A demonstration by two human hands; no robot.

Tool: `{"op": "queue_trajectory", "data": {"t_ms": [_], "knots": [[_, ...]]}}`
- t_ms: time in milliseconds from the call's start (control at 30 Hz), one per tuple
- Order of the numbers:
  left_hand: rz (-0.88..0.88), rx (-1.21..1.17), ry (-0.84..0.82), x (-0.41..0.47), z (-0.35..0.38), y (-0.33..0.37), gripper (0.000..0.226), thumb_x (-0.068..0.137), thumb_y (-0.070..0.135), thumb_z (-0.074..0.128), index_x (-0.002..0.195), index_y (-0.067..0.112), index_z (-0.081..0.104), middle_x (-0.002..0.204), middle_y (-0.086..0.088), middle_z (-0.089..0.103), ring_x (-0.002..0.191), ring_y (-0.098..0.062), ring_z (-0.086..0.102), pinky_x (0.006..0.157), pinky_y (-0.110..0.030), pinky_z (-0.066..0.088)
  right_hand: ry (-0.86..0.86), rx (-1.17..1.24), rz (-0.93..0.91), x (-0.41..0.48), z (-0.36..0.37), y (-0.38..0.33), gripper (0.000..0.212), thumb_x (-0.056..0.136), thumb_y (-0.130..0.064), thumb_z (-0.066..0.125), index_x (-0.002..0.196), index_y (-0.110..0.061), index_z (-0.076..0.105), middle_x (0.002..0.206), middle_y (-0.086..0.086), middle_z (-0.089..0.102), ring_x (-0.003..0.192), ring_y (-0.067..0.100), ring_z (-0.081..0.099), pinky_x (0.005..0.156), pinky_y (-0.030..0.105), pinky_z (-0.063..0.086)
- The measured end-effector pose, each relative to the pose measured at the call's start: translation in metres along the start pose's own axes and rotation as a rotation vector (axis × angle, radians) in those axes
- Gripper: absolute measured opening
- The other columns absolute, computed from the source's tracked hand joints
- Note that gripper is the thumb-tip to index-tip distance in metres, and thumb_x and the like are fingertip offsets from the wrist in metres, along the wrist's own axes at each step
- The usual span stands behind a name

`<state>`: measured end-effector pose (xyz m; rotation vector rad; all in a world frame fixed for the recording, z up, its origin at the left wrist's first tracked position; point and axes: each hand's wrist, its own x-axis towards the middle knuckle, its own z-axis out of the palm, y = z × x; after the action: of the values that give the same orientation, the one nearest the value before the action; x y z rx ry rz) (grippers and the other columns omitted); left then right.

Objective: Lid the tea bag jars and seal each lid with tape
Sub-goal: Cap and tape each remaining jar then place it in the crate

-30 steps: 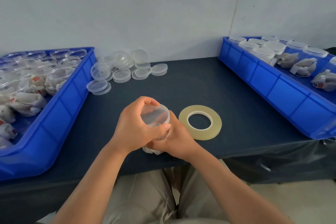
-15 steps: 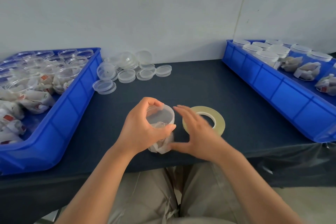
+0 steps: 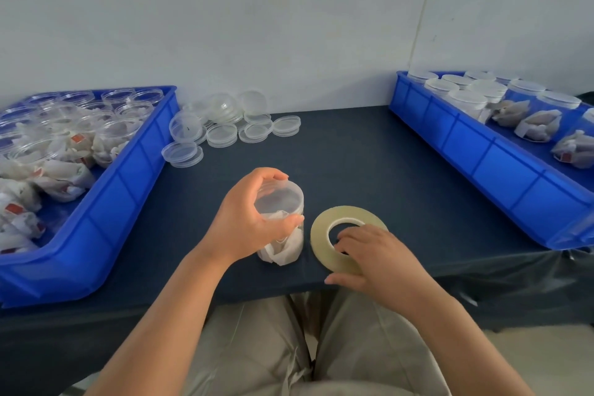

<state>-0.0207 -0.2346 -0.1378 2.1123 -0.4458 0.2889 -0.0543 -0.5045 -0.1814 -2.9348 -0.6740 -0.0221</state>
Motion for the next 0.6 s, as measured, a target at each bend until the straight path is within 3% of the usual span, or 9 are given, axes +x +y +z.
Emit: {"op": "queue_trajectory", "data": {"t_ms": [200, 300, 400, 500, 600], "knots": [[-0.029, 0.084, -0.062, 0.009, -0.009, 0.001, 0.07, 0.069, 0.063, 0.081, 0.133, 0.05, 0.055, 0.135, 0.031, 0.06, 0.131, 0.007, 0.053, 0.104, -0.026, 0.048, 0.15, 0.269, 0.118, -0.007, -0.007, 0.003, 0.042, 0.09, -0.074, 0.054, 0.099, -0.034, 0.059, 0.1, -0.018, 0.061, 0.094, 0.008, 0.056, 0.085, 0.031, 0.05], [-0.042, 0.189, -0.125, 0.012, -0.018, 0.008, 0.086, 0.069, 0.072, 0.079, 0.146, 0.056, 0.045, 0.145, 0.035, 0.048, 0.139, 0.008, 0.043, 0.115, -0.034, 0.044, 0.283, 0.564, 0.168, -0.012, -0.022, -0.005, 0.034, 0.087, -0.072, 0.061, 0.101, -0.041, 0.061, 0.105, -0.023, 0.063, 0.101, 0.003, 0.059, 0.078, 0.018, 0.045], [0.074, 0.332, -0.109, 0.01, -0.03, 0.022, 0.095, 0.072, 0.081, 0.074, 0.154, 0.058, 0.032, 0.161, 0.035, 0.028, 0.151, 0.01, 0.02, 0.121, -0.031, 0.029, 0.465, 0.75, 0.155, -0.019, -0.038, -0.023, 0.038, 0.076, -0.074, 0.069, 0.097, -0.044, 0.062, 0.109, -0.028, 0.064, 0.105, 0.0, 0.059, 0.079, 0.007, 0.043], [0.149, 0.264, 0.048, -0.001, -0.033, 0.044, 0.077, 0.082, 0.079, 0.066, 0.151, 0.053, 0.044, 0.159, 0.033, 0.037, 0.152, 0.003, 0.03, 0.113, -0.021, 0.031, 0.572, 0.813, 0.151, -0.023, -0.052, -0.039, 0.043, 0.07, -0.074, 0.074, 0.095, -0.041, 0.062, 0.106, -0.026, 0.064, 0.098, 0.003, 0.059, 0.077, 0.007, 0.043], [0.172, 0.104, 0.046, -0.02, -0.019, 0.071, 0.062, 0.091, 0.075, 0.062, 0.147, 0.049, 0.051, 0.151, 0.033, 0.049, 0.146, 0.002, 0.042, 0.107, -0.009, 0.038, 0.611, 0.854, 0.094, -0.026, -0.062, -0.049, 0.041, 0.07, -0.067, 0.079, 0.093, -0.037, 0.063, 0.104, -0.024, 0.066, 0.091, 0.009, 0.059, 0.073, 0.01, 0.044]]}}
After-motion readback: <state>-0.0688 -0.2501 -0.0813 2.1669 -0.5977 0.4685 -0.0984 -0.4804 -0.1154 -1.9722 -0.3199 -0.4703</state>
